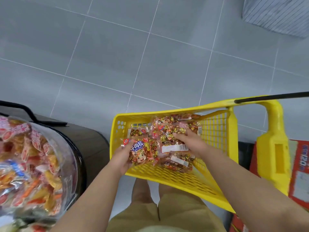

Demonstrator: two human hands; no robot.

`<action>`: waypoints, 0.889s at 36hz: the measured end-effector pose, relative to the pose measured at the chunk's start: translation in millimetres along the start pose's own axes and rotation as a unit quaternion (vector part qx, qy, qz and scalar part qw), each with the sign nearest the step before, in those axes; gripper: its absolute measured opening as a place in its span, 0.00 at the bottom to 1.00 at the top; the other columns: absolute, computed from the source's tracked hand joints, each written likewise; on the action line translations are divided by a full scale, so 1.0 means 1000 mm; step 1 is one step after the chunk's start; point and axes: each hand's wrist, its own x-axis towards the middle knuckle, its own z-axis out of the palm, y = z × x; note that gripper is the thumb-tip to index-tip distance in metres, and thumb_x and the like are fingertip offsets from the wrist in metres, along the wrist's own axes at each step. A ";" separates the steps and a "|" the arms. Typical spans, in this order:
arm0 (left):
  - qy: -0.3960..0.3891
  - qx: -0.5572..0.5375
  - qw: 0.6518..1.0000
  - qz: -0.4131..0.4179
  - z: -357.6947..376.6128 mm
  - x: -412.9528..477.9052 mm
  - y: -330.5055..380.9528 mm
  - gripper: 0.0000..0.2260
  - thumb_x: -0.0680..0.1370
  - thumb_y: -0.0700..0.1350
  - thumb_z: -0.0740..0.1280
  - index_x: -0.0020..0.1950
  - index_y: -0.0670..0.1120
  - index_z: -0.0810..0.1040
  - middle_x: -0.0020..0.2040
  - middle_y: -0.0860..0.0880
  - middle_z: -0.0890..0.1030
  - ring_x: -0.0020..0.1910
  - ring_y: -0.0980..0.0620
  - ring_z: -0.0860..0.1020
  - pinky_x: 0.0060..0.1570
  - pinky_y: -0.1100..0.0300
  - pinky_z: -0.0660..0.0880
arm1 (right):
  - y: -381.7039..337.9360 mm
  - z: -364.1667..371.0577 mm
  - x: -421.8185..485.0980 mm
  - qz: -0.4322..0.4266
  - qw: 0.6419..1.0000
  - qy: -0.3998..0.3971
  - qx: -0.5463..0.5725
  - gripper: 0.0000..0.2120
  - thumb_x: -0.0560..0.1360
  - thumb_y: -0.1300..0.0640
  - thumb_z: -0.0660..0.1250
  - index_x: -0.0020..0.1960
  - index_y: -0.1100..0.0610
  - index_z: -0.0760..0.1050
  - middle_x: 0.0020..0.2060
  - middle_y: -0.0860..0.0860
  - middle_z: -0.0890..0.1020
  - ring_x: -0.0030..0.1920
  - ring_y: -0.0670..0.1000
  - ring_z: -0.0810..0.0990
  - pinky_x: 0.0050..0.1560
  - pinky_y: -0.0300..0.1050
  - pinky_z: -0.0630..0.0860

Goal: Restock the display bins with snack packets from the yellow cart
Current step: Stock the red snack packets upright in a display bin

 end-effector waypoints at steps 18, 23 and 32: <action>-0.083 -0.044 0.995 0.034 -0.033 0.011 0.000 0.24 0.67 0.44 0.72 0.63 0.45 0.76 0.55 0.40 0.83 0.51 0.37 0.82 0.44 0.42 0.81 | -0.026 0.073 0.015 -0.043 0.998 0.040 -0.023 0.20 0.76 0.44 0.65 0.62 0.54 0.71 0.59 0.52 0.76 0.54 0.50 0.75 0.57 0.46 0.70; -0.052 -0.092 0.994 0.023 -0.050 0.022 -0.011 0.11 0.77 0.38 0.66 0.59 0.44 0.78 0.53 0.40 0.83 0.47 0.38 0.83 0.40 0.42 0.81 | -0.014 0.044 0.065 -0.028 0.974 0.188 -0.127 0.30 0.73 0.52 0.70 0.71 0.61 0.65 0.67 0.57 0.71 0.64 0.57 0.72 0.58 0.43 0.70; -0.017 -0.084 0.996 0.009 -0.066 0.030 -0.019 0.11 0.77 0.40 0.67 0.59 0.45 0.77 0.53 0.41 0.84 0.49 0.39 0.83 0.43 0.45 0.81 | -0.005 0.050 0.100 0.018 0.975 0.192 -0.109 0.37 0.68 0.54 0.76 0.69 0.61 0.59 0.65 0.59 0.72 0.64 0.60 0.73 0.60 0.52 0.72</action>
